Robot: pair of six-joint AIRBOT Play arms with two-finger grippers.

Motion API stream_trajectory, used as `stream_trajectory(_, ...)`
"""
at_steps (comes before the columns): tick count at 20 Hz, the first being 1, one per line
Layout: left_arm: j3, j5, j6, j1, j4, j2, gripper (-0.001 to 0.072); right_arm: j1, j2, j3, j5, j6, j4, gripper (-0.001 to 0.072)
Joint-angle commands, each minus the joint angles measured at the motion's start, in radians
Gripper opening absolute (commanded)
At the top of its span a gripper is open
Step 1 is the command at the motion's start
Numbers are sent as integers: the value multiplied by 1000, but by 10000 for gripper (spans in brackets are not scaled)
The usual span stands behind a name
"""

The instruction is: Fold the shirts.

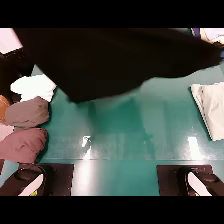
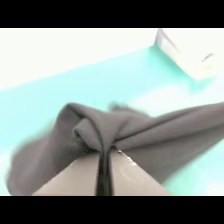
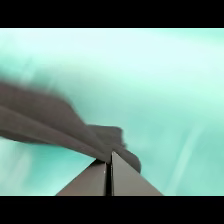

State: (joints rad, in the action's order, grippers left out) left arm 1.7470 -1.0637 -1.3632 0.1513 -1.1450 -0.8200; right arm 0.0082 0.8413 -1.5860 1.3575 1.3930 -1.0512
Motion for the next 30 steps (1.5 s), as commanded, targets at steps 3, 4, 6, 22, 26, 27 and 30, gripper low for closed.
stream_trajectory(3,124,-10,-28,-1,-13,77,28,-169,-23,-241,108,5,-22,21)
stream_trajectory(4,119,-24,-29,-2,-14,68,27,-185,7,-283,134,6,-21,20)
stream_trajectory(6,114,-113,-55,-1,-14,11,28,-188,89,-344,190,43,-18,20)
stream_trajectory(22,-290,117,-24,72,-11,-735,30,23,737,-83,101,84,-226,20)
stream_trajectory(26,-254,155,-28,51,-12,-738,459,23,777,-157,111,84,-223,26)
stream_trajectory(27,-227,106,-30,29,-11,-738,459,22,781,-172,125,84,-223,170)
stream_trajectory(30,-156,-121,-36,-81,-11,-719,459,-2,755,-165,182,79,-186,373)
